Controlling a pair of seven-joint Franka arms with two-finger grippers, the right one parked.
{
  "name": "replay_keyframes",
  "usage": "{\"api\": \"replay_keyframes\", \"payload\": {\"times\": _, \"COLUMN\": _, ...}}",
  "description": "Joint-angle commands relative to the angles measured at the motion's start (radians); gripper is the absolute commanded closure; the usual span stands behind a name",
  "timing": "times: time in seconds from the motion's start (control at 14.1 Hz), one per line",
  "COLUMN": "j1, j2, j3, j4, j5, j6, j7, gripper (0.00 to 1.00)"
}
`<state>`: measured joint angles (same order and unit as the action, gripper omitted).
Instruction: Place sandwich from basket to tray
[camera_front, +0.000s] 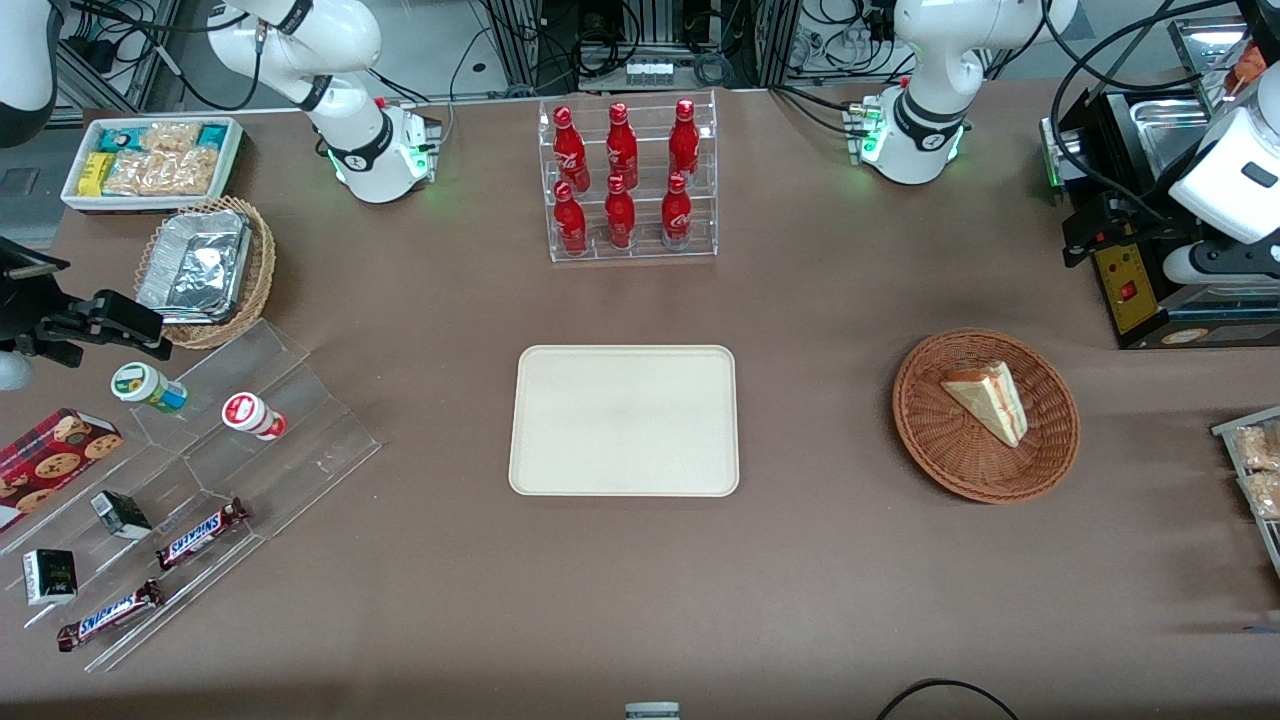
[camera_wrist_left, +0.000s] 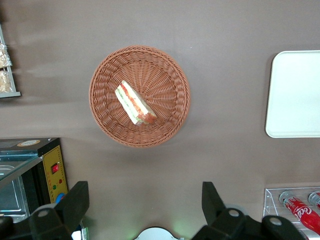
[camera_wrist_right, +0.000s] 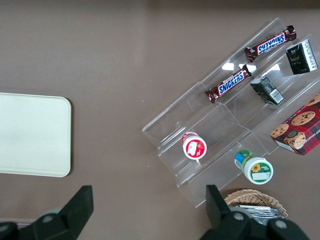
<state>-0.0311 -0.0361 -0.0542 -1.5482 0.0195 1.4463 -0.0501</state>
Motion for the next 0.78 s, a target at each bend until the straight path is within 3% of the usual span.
{"api": "replay_keyframes", "payload": {"times": 0.0, "j1": 0.002, "j2": -0.004, "j3": -0.003, "j4": 0.013, "j5": 0.000, "j6": -0.011, "j7": 0.006, "gripper": 0.00}}
{"api": "replay_keyframes", "payload": {"times": 0.71, "j1": 0.013, "j2": 0.044, "j3": 0.004, "j4": -0.042, "j5": -0.004, "j6": 0.071, "j7": -0.040, "gripper": 0.00}}
